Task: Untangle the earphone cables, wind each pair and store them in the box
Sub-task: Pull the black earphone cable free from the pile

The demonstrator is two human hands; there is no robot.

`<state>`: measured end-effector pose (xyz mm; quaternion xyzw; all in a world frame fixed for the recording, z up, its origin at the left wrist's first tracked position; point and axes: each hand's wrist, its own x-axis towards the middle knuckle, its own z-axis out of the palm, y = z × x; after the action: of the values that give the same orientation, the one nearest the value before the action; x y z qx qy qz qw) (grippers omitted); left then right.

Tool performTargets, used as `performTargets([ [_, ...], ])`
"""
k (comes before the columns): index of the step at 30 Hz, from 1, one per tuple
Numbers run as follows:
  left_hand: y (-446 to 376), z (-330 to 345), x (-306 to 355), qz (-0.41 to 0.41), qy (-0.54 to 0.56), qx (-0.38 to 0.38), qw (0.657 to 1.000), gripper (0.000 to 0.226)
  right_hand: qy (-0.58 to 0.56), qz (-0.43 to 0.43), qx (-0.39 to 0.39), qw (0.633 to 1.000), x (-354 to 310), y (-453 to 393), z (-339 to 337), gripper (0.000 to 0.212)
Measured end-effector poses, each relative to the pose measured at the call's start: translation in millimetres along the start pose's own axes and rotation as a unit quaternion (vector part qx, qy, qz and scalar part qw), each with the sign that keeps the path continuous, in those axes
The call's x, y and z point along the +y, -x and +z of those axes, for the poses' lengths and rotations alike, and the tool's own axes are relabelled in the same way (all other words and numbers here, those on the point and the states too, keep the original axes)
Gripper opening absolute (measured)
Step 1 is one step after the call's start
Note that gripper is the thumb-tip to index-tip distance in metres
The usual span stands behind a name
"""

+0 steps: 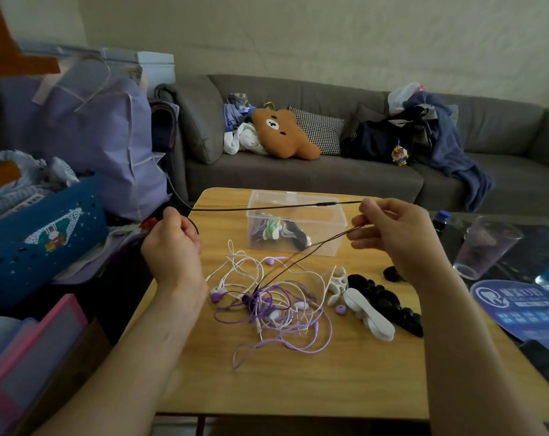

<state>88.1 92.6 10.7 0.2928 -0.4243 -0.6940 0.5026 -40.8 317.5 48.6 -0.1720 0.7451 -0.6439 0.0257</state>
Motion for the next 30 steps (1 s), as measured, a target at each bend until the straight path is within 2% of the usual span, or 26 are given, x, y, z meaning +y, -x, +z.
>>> performTargets([
  [3, 3.3, 2.3, -0.2, 0.014, -0.012, -0.012, 1.000, 0.040, -0.085, -0.022, 0.022, 0.996, -2.8, 2.1, 2.8, 0.023],
  [6, 5.3, 3.1, -1.7, 0.001, -0.032, -0.022, 0.999, 0.041, -0.282, -0.030, -0.064, 0.957, -15.6, 6.9, 10.0, 0.023],
  [8, 5.2, 2.9, -2.9, -0.012, -0.047, -0.026, 0.998, 0.042, -0.303, -0.091, -0.078, 0.946, -20.7, 6.9, 13.7, 0.023],
  [11, 6.9, 3.4, -3.0, -0.005, -0.068, -0.033, 0.997, 0.041, -0.154, -0.196, -0.013, 0.968, -20.4, 5.4, 19.0, 0.015],
  [13, 10.1, 4.0, -2.1, -0.003, -0.078, -0.053, 0.996, 0.040, -0.066, -0.240, 0.032, 0.968, -19.1, 5.3, 20.9, 0.012],
  [17, 15.5, 4.6, -1.5, -0.007, -0.086, -0.082, 0.993, 0.040, -0.020, -0.269, 0.133, 0.954, -17.7, 1.0, 17.5, 0.010],
  [20, 15.9, 4.6, -3.2, -0.003, -0.098, -0.102, 0.990, 0.041, -0.049, -0.255, 0.183, 0.948, -16.5, 1.2, 12.7, 0.009],
  [22, 15.1, 4.3, -5.2, -0.007, -0.125, -0.132, 0.983, 0.041, -0.014, -0.248, 0.204, 0.947, -15.9, 2.7, 7.7, 0.011],
  [25, 16.5, 5.0, -8.8, -0.009, -0.198, -0.213, 0.957, 0.040, 0.141, -0.213, 0.209, 0.944, -12.7, 0.9, -0.5, 0.013],
  [27, 21.9, 6.3, -8.3, -0.023, -0.229, -0.275, 0.934, 0.043, 0.257, -0.157, 0.198, 0.933, -7.2, -0.5, -3.8, 0.013],
  [30, 31.1, 10.1, -2.8, -0.124, -0.137, -0.326, 0.927, 0.047, 0.350, -0.048, 0.159, 0.922, 5.2, -3.5, -7.8, 0.013],
])
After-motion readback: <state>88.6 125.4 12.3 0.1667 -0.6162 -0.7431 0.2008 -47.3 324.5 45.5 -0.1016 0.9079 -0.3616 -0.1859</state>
